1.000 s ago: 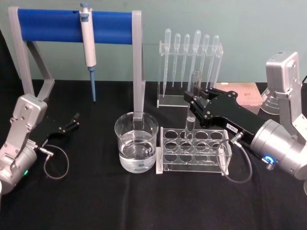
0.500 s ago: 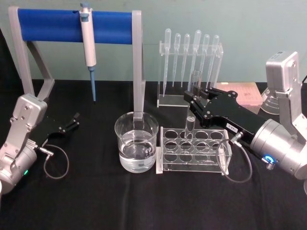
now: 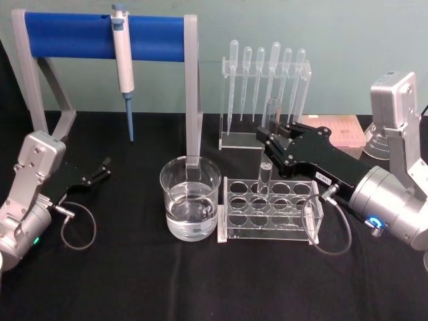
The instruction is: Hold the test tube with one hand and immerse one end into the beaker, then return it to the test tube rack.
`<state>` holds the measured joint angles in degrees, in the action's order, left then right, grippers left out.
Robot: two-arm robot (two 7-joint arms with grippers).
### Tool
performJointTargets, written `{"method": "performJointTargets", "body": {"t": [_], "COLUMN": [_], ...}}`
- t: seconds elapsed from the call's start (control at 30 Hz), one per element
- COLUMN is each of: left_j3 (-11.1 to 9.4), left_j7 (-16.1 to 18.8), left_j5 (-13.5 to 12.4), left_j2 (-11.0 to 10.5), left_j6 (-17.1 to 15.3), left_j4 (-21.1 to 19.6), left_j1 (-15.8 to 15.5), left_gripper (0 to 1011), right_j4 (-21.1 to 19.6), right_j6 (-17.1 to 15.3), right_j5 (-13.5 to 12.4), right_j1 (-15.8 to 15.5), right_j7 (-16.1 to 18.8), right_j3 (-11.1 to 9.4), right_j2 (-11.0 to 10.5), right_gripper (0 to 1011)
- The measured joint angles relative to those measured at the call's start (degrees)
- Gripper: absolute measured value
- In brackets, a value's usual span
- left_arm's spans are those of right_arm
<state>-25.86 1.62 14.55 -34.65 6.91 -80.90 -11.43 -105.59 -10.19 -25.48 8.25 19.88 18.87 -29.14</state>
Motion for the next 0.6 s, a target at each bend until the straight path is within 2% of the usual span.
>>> {"method": "performJointTargets", "body": {"t": [0.6], "left_j3": [0.0], "left_j7": [0.0], "left_j5": [0.0], "left_j2": [0.0], "left_j6": [0.0], "left_j4": [0.0], "left_j1": [0.0], "left_gripper": [1000], "right_j4": [0.0], "right_j6": [0.0], "right_j5": [0.0], "right_j1": [0.0], "right_j7": [0.0], "right_j3": [0.0], "right_j2": [0.0], "right_gripper": [224]}}
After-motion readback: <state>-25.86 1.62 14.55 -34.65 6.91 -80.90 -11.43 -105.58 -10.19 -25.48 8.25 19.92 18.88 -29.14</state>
